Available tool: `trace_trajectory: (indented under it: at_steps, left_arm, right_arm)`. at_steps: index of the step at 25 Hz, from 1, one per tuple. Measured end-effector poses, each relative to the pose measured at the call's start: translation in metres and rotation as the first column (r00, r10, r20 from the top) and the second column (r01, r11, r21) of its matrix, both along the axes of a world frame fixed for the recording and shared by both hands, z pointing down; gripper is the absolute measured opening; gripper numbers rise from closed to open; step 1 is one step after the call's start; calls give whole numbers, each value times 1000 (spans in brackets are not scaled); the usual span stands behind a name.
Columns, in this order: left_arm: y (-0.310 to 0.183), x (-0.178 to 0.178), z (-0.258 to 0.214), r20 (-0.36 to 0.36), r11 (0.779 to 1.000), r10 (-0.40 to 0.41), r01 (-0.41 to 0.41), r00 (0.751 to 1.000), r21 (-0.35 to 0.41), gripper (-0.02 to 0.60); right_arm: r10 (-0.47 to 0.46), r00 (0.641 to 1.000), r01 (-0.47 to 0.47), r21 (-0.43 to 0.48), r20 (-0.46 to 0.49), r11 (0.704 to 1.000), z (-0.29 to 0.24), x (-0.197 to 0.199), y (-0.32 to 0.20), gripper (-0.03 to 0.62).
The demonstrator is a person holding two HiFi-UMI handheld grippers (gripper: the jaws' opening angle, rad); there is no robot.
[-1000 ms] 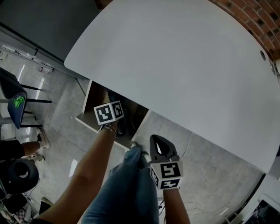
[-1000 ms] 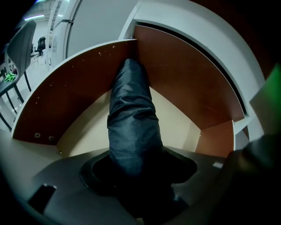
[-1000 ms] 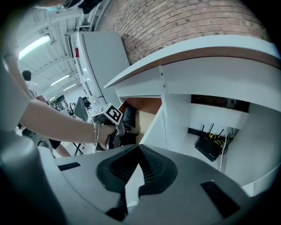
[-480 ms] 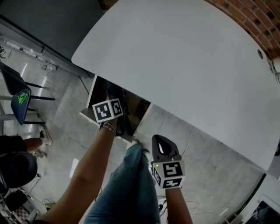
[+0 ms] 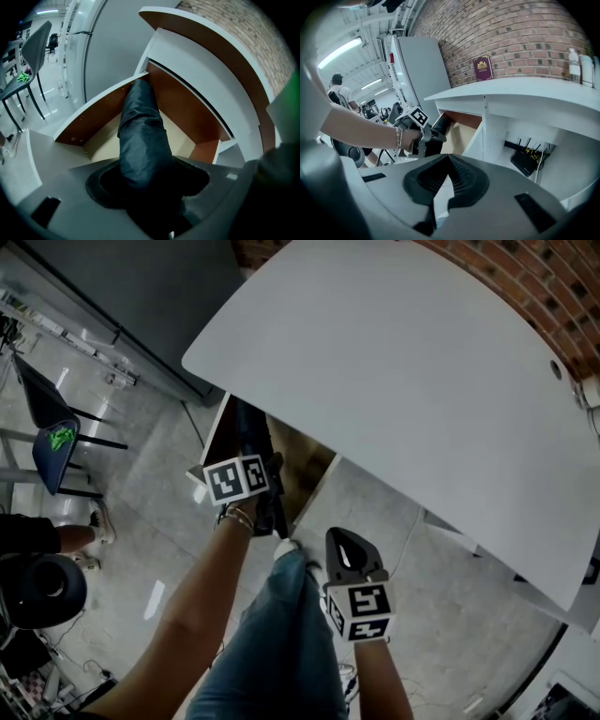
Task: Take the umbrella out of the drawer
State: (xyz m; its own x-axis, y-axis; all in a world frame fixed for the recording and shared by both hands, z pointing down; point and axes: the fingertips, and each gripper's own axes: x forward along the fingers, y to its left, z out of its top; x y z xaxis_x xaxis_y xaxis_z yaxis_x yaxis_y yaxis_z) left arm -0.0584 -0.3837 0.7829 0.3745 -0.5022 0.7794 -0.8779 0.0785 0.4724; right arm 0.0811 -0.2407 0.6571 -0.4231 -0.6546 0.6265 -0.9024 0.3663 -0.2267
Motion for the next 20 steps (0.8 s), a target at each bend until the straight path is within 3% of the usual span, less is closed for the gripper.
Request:
trace_trajectory:
  at_steps: [8, 15, 20]
  left_arm:
    - [10, -11, -46, 34, 999, 45, -46, 998, 24, 264]
    - [36, -20, -84, 56, 998, 68, -69, 996, 12, 264]
    - [53, -28, -107, 39, 999, 51, -52, 998, 7, 264]
  right_arm:
    - [-48, 999, 48, 28, -17, 998, -38, -11, 7, -8]
    - [-158, 983, 163, 51, -91, 985, -74, -11, 10, -8]
    - [-178, 977, 187, 68, -121, 980, -98, -9, 8, -8]
